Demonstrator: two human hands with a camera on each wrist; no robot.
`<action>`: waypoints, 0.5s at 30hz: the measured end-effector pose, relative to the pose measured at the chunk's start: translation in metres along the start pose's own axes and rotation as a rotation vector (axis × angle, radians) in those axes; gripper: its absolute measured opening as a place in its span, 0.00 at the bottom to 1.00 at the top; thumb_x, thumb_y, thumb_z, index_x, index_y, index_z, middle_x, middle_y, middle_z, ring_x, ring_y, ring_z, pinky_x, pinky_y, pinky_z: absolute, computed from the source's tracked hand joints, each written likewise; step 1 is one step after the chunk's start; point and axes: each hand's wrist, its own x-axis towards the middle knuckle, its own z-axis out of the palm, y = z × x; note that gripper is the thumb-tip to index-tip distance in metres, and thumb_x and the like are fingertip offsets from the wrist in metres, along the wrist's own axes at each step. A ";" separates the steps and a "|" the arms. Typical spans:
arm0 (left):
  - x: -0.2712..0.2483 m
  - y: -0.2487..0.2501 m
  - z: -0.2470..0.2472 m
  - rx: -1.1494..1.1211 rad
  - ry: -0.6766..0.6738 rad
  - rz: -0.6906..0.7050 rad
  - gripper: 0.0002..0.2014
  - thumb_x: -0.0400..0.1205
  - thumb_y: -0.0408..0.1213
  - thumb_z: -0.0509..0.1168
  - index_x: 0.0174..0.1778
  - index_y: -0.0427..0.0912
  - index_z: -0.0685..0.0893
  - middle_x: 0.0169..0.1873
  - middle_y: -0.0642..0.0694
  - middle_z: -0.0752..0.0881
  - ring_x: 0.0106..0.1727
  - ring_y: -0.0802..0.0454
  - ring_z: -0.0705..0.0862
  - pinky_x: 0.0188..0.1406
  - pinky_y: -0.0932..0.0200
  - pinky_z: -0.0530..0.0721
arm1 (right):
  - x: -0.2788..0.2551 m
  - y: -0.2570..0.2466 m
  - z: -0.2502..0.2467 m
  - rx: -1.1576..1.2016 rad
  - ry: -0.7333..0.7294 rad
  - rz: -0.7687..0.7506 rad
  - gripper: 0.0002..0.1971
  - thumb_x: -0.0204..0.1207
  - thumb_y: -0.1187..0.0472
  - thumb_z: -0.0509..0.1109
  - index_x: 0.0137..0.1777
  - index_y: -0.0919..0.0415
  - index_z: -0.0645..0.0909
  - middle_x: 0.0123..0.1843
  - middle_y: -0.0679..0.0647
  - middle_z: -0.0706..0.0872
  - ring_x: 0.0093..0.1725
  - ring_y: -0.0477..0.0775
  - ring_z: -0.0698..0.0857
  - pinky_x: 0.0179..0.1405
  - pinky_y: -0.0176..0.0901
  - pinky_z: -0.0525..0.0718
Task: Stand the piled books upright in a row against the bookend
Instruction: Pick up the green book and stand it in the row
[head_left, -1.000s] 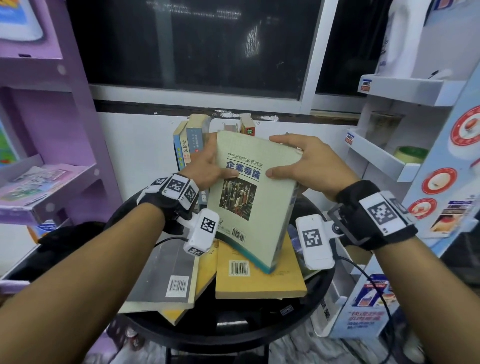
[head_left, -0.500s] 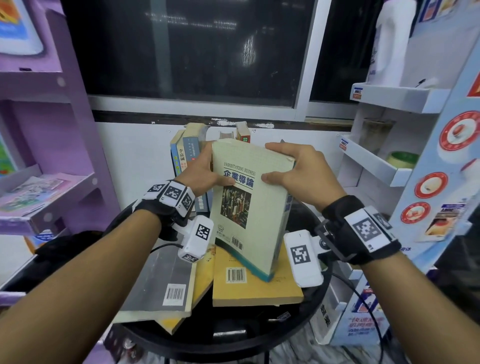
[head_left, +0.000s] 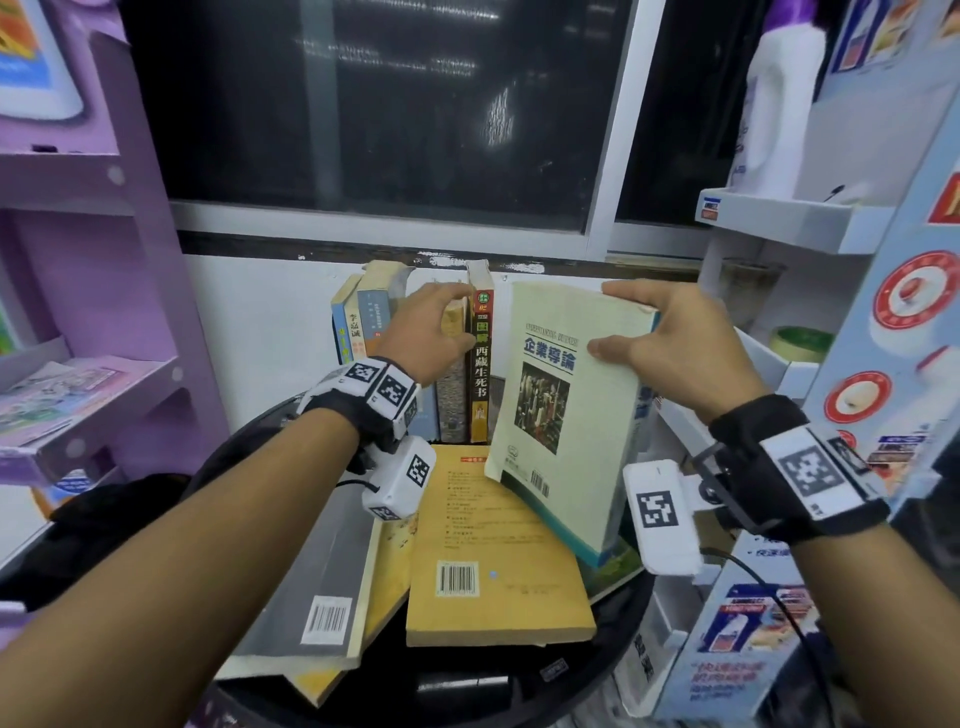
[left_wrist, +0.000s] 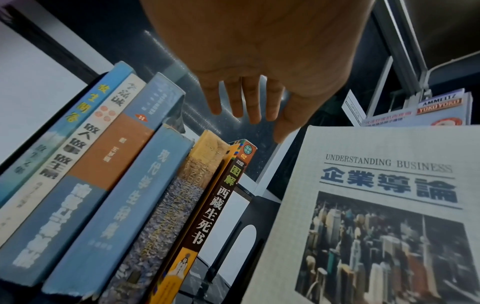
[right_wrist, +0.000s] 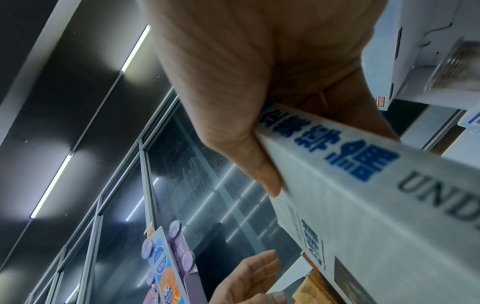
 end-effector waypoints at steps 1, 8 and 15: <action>0.004 0.002 0.001 0.037 0.006 0.007 0.28 0.78 0.37 0.70 0.75 0.49 0.72 0.72 0.46 0.73 0.74 0.49 0.70 0.73 0.50 0.67 | 0.003 0.002 0.000 -0.008 0.009 -0.001 0.26 0.69 0.61 0.79 0.68 0.50 0.81 0.54 0.49 0.85 0.60 0.54 0.82 0.60 0.53 0.85; 0.034 -0.005 0.014 0.208 -0.043 0.028 0.30 0.79 0.44 0.69 0.78 0.50 0.69 0.77 0.46 0.70 0.77 0.47 0.67 0.76 0.44 0.66 | 0.032 0.008 0.017 -0.017 0.066 0.011 0.25 0.70 0.60 0.78 0.68 0.51 0.81 0.56 0.51 0.86 0.59 0.56 0.83 0.58 0.56 0.86; 0.061 -0.020 0.023 0.248 -0.047 0.036 0.29 0.80 0.49 0.66 0.78 0.55 0.68 0.78 0.49 0.68 0.79 0.48 0.64 0.76 0.42 0.63 | 0.068 0.009 0.043 -0.107 0.116 -0.006 0.18 0.73 0.60 0.75 0.64 0.52 0.81 0.59 0.56 0.88 0.57 0.59 0.85 0.53 0.56 0.88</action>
